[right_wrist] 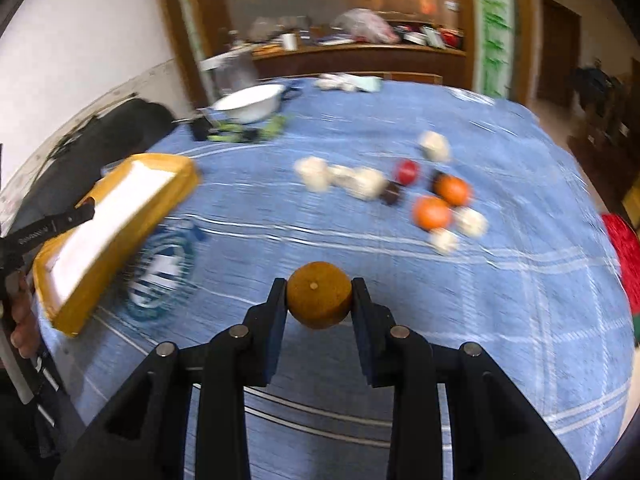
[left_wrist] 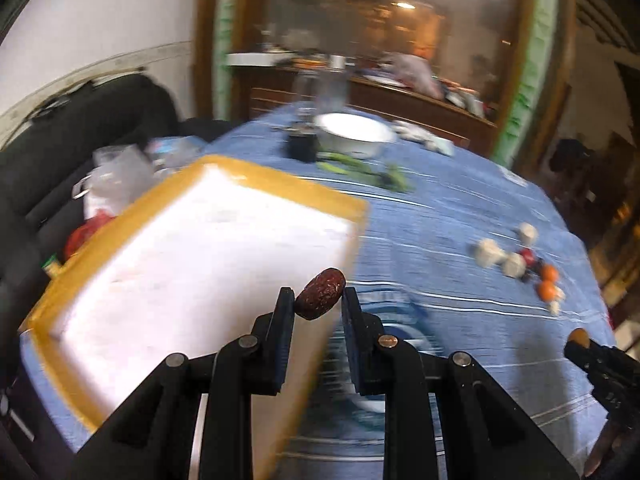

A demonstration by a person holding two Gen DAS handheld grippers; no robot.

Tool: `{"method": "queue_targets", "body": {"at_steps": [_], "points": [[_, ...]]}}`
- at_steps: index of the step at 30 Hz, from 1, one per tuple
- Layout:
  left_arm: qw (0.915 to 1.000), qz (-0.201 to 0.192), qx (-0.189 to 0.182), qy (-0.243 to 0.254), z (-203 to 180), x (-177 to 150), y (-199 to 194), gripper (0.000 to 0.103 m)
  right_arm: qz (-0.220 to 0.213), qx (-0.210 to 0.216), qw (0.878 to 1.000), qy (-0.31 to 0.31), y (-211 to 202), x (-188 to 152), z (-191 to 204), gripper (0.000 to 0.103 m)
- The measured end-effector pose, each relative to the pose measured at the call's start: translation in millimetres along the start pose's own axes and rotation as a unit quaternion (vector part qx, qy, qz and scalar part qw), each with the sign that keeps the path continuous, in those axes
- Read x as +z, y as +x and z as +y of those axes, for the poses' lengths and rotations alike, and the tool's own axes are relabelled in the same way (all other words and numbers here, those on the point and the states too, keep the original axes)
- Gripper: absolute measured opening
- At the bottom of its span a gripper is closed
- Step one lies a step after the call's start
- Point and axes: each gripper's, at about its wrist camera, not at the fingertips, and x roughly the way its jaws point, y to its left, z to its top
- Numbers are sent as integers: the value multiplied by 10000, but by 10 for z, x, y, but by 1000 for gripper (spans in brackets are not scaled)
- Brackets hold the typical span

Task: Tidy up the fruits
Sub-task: 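Carry the orange and red date to the yellow tray and release both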

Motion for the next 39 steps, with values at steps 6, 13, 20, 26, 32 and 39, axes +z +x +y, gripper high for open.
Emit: {"method": "queue_targets", "body": {"at_steps": [6,13,20,26,32,39], "points": [[9977,-38,423,-531,546,0,-53,23,-135,463,9970,-606,126,277,732,33],[9939,-9,743,-813,943,-54,-60,23,-193,919,9908,-970,429,618,1354,34],[9906,168,952,-966,1253,-114,6,23,-16,1203,9865,-1113,958,860,1845,34],[9895,234,1034,-983,1304,-94,79,23,164,1150,9845,-1312,1329,971,2095,34],[9864,330,1239,-1028,1305,-71,194,23,443,1090,9837,-1360,1588,989,2143,34],[9821,421,1475,-1096,1293,-71,256,24,696,993,9805,-1548,1734,925,2205,34]]}}
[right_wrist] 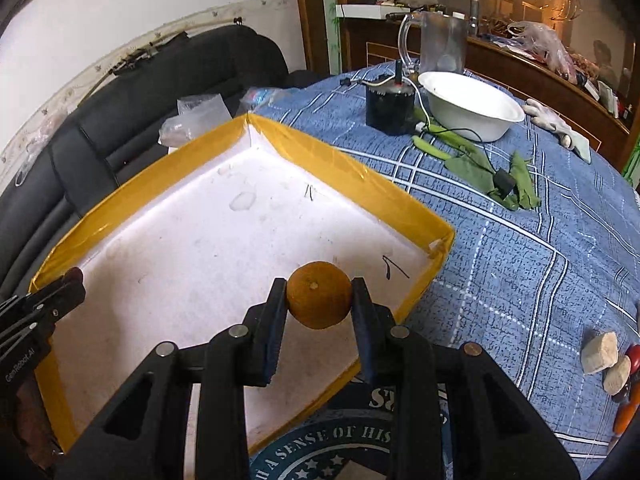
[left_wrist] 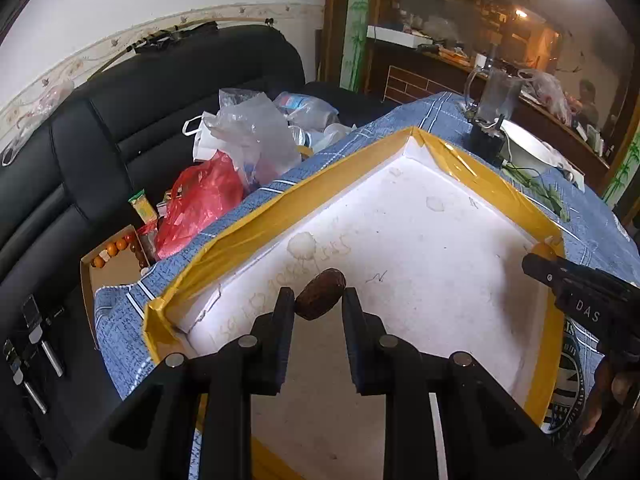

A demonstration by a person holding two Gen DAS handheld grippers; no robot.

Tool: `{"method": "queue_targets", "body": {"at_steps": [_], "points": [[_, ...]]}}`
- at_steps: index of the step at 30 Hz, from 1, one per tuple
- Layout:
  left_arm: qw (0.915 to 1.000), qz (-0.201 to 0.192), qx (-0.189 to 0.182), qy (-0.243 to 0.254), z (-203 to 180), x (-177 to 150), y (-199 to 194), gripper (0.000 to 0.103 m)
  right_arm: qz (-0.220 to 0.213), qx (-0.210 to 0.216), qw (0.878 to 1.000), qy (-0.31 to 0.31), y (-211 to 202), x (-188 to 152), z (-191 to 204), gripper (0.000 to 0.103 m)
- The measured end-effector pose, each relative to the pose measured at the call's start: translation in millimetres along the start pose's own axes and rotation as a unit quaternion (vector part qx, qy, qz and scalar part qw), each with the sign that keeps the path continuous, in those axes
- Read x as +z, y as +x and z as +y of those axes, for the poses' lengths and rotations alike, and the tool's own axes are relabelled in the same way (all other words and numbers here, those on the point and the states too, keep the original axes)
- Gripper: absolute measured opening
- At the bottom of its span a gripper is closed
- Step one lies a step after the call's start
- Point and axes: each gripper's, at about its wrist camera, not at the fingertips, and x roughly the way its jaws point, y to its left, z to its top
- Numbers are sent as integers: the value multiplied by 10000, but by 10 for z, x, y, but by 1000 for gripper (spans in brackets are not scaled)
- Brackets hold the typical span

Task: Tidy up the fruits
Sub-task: 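Carry the orange and red date to the yellow tray and release both, then grasp the brown round ball with the right tool while the left tool grasps the yam piece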

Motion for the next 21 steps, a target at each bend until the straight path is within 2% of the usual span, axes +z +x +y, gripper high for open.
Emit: {"method": "queue_targets", "body": {"at_steps": [7,9,10,12,14,15,16,18,21], "points": [[9996,87,244,-59,9,-14,73,24,99,-135,9997,-151,18,5,47,35],[9994,147,281,-100,21,-19,96,24,81,-185,9996,-198,3,3,57,41],[9994,170,282,-141,38,-23,104,24,61,-213,9995,-224,-14,2,65,48],[9992,231,274,-197,65,-26,121,31,15,-235,9994,-267,-50,3,80,58],[9992,244,253,-181,71,-29,109,33,-29,-317,9989,-334,-94,-3,103,65],[9992,248,269,-175,60,-26,102,40,-54,-358,9986,-376,-127,-12,114,66],[9991,238,309,-176,58,-27,81,61,-76,-389,9984,-408,-165,-26,119,68],[9984,157,458,-286,77,-33,16,86,-121,-416,9982,-406,-234,-54,111,69],[9979,55,457,-449,112,-44,-78,86,-215,-474,9979,-389,-376,-124,64,73]]}}
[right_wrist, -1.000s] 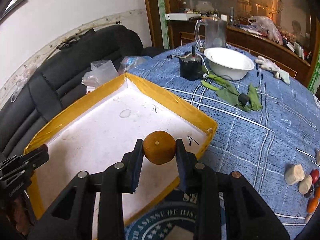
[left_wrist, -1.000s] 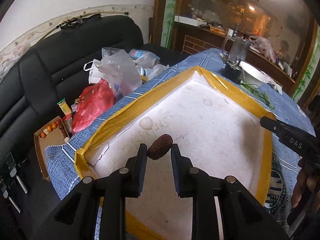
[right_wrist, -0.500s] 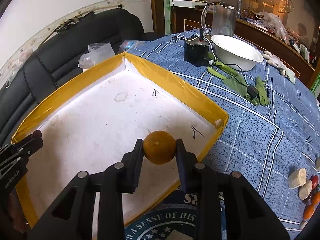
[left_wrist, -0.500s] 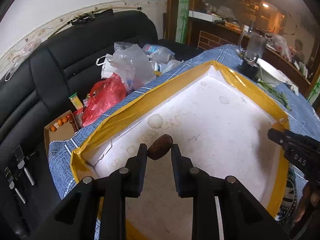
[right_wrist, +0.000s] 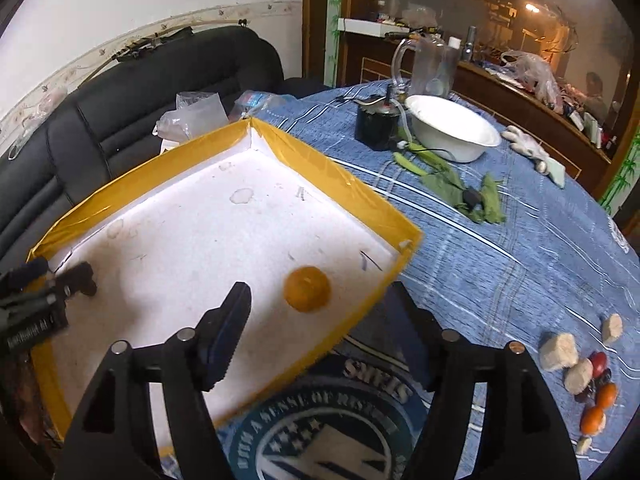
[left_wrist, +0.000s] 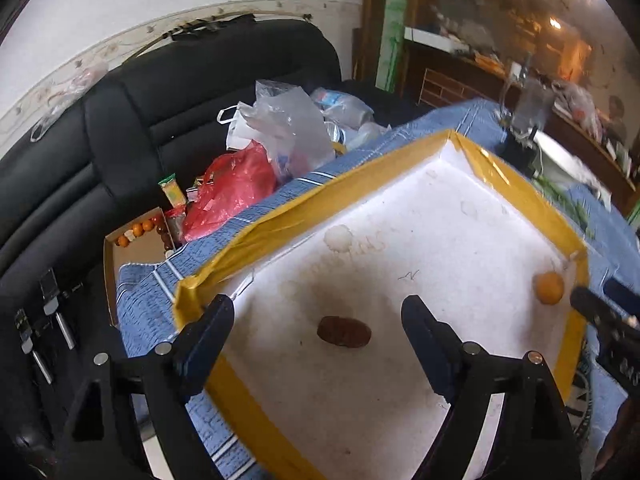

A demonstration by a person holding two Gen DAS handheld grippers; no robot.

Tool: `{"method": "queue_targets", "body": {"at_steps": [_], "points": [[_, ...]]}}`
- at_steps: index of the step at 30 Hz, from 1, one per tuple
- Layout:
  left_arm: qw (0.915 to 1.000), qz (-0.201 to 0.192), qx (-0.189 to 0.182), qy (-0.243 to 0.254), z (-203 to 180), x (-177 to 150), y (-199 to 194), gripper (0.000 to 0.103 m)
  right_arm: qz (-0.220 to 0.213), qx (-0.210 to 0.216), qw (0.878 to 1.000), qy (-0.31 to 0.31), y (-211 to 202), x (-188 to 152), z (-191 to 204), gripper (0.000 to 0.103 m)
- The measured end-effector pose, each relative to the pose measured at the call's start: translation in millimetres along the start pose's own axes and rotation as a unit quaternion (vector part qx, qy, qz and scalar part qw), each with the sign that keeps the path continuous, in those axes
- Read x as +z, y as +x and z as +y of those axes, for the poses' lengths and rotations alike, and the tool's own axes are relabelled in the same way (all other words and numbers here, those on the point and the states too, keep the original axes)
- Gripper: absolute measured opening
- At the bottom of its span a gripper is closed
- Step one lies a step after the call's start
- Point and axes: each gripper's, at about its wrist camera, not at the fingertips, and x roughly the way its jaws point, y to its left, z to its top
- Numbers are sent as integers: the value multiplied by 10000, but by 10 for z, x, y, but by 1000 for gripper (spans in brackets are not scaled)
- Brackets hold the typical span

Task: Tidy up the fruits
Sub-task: 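Grasp the brown round ball with the right tool while the left tool grasps the yam piece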

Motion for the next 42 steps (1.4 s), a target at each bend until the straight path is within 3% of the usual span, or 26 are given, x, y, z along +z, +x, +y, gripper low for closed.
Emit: {"method": "queue_targets", "body": {"at_steps": [7,12,17,20,24,33,35,36,42], "points": [[9980,-119,-268,-560,71,-51,-224,86,-361,-242,9985,337,-532,-379,-347,84],[9956,-310,-612,-642,-163,-82,-405,86,-516,-591,9938,793,-920,-832,-846,85],[9950,-376,-918,-84,-628,-175,-518,86,-330,-1122,9812,1532,-1151,-1398,-1564,85],[9931,-305,-1057,407,-983,-280,-528,86,-145,-1345,9673,2145,-1217,-1715,-2022,85],[9861,-141,-1207,1137,-1474,-469,-509,86,16,-1500,9552,2550,-1223,-1971,-2402,83],[9612,-293,-1237,2448,-2330,-725,-556,86,300,-1480,9609,2319,-887,-1833,-2627,51],[9561,-326,-1309,2603,-2493,-750,-546,86,328,-1524,9612,2275,-803,-1822,-2650,28],[9530,-336,-1375,2678,-2586,-770,-542,86,329,-1508,9624,2233,-797,-1825,-2645,23],[9364,-362,-1773,3007,-3194,-836,-465,86,168,-1327,9626,2356,-824,-1868,-2715,23]]}}
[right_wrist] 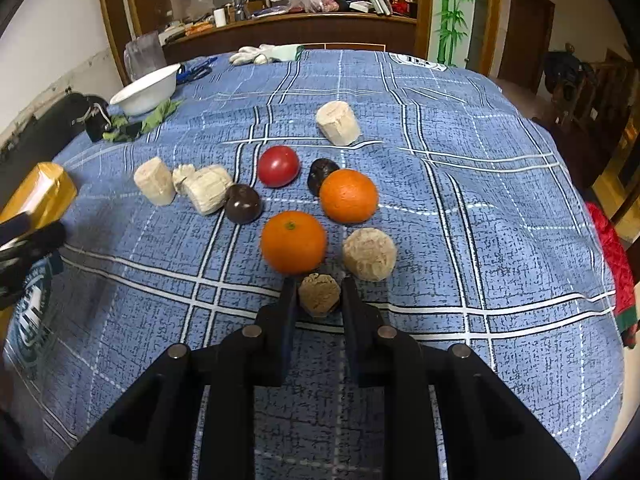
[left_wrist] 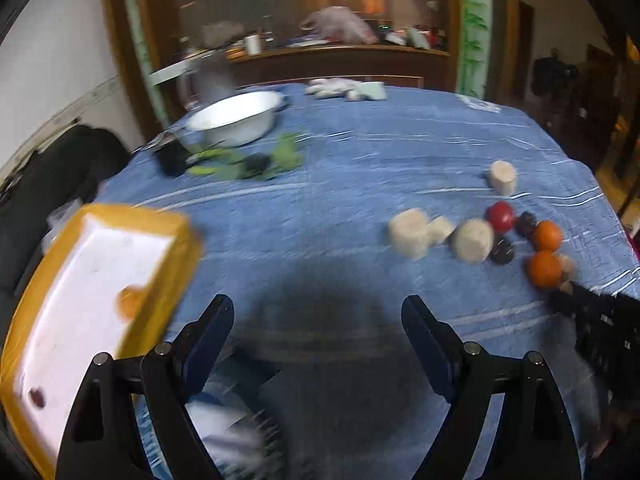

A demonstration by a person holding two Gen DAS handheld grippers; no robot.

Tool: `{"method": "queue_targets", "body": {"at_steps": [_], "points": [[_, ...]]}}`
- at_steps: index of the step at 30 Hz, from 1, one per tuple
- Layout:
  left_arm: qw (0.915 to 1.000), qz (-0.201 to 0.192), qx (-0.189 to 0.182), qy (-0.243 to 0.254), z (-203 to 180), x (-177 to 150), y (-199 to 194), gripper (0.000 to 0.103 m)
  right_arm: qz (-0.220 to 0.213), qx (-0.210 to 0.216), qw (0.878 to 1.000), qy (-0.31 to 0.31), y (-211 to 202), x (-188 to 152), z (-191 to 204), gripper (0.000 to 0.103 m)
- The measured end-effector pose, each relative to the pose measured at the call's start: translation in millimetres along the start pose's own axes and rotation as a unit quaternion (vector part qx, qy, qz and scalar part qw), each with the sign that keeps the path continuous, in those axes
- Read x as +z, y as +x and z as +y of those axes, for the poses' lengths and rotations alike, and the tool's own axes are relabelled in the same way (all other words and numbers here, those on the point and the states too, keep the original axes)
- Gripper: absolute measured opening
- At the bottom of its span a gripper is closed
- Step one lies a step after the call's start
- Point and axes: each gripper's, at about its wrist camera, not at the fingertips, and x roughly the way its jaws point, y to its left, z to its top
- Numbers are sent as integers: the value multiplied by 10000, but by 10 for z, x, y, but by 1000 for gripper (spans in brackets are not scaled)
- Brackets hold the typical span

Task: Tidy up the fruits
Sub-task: 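Grasp the brown round ball with the right tool while the left tool grasps the yam piece, then carry the brown ball and yam piece into the yellow tray and release both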

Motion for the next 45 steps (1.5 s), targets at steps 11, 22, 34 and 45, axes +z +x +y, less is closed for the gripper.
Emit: {"method": "queue_targets", "body": {"at_steps": [11,22,34,45], "points": [[9989,299,-222,280,-460,247,634,51,-32,309,9995,85,-13,-2,-46,23],[9980,282,-560,115,-164,-127,202,34,-67,284,9996,61,-28,-12,-29,23],[9970,124,-766,-52,239,-592,-367,34,-255,148,9995,-58,-405,-180,269,23],[9961,62,-875,-129,369,-795,-597,34,-477,356,9978,-297,-818,-335,659,23]]}}
